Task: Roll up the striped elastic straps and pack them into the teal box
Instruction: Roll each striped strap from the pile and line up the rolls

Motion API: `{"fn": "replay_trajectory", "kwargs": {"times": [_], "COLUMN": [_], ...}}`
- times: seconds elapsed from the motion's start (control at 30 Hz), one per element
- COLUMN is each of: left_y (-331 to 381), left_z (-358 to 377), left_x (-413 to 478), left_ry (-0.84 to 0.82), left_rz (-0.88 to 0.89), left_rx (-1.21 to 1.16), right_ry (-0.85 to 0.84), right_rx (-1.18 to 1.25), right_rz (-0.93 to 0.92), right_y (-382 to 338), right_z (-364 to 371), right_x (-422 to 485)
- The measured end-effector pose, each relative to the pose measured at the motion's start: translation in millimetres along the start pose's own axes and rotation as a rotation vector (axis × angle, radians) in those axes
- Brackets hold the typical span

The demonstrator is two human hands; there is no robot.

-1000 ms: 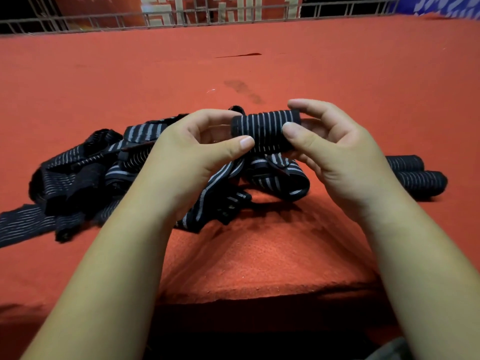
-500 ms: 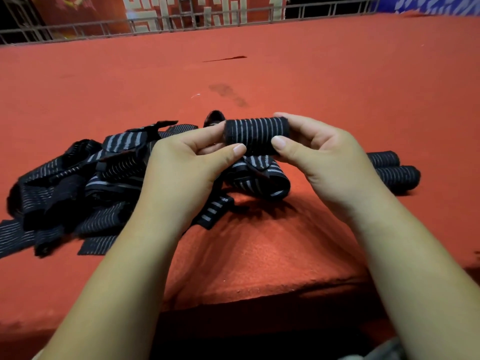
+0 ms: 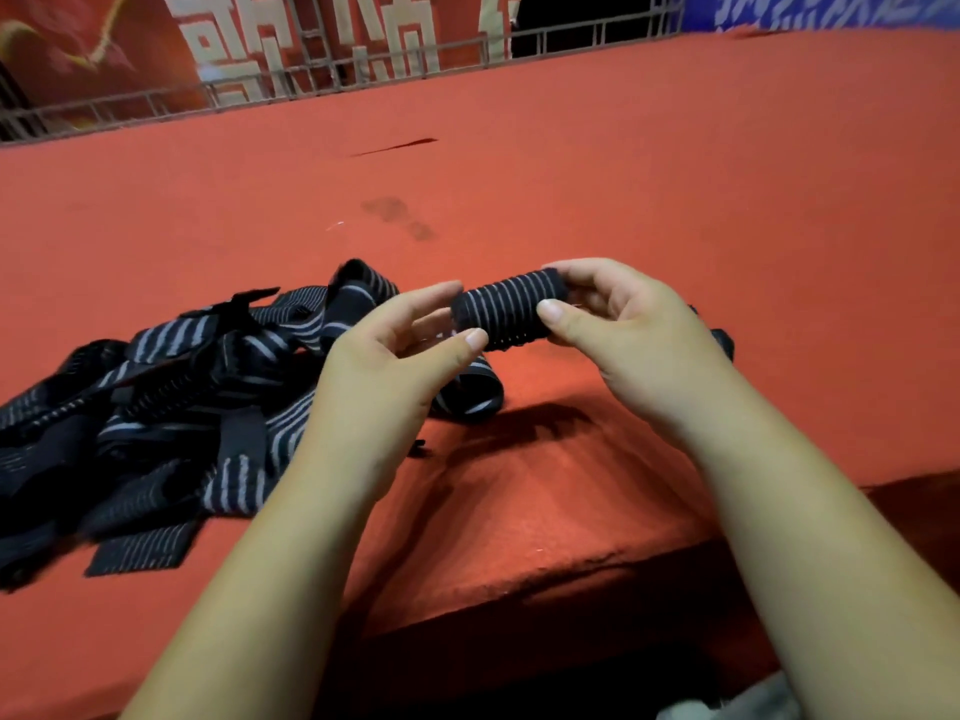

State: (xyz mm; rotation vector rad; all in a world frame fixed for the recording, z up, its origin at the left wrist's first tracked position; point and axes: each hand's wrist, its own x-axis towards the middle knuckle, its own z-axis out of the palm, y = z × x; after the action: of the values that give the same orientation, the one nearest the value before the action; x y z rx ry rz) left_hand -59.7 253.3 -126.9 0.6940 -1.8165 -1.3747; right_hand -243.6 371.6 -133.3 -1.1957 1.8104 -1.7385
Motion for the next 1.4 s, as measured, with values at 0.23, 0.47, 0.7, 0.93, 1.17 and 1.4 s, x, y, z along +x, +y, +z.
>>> {"fn": "replay_trajectory", "kwargs": {"times": [0.23, 0.47, 0.7, 0.93, 1.17, 1.4], "left_y": [-5, -22, -35, -48, -52, -56], "left_z": [54, 109, 142, 161, 166, 168], "left_x": [12, 3, -13, -18, -15, -16], "left_ry": [-0.054, -0.115, -0.169, -0.164, -0.130, -0.065], "left_rz": [-0.118, -0.172, -0.165, -0.134, -0.119, -0.122], "left_rx": [-0.193, -0.154, -0.054, 0.059, 0.078, 0.127], "right_ry": [0.026, 0.094, 0.123, 0.189, 0.175, 0.183], "right_rx": [-0.174, -0.230, -0.151, -0.148, -0.250, -0.303], "right_rz": [0.054, 0.196, 0.325, 0.382, 0.394, 0.434], "right_y": [1, 15, 36, 54, 59, 61], "right_z": [-49, -100, -130, -136, -137, -134], "right_x": [-1, -22, -51, -57, -49, -46]}}
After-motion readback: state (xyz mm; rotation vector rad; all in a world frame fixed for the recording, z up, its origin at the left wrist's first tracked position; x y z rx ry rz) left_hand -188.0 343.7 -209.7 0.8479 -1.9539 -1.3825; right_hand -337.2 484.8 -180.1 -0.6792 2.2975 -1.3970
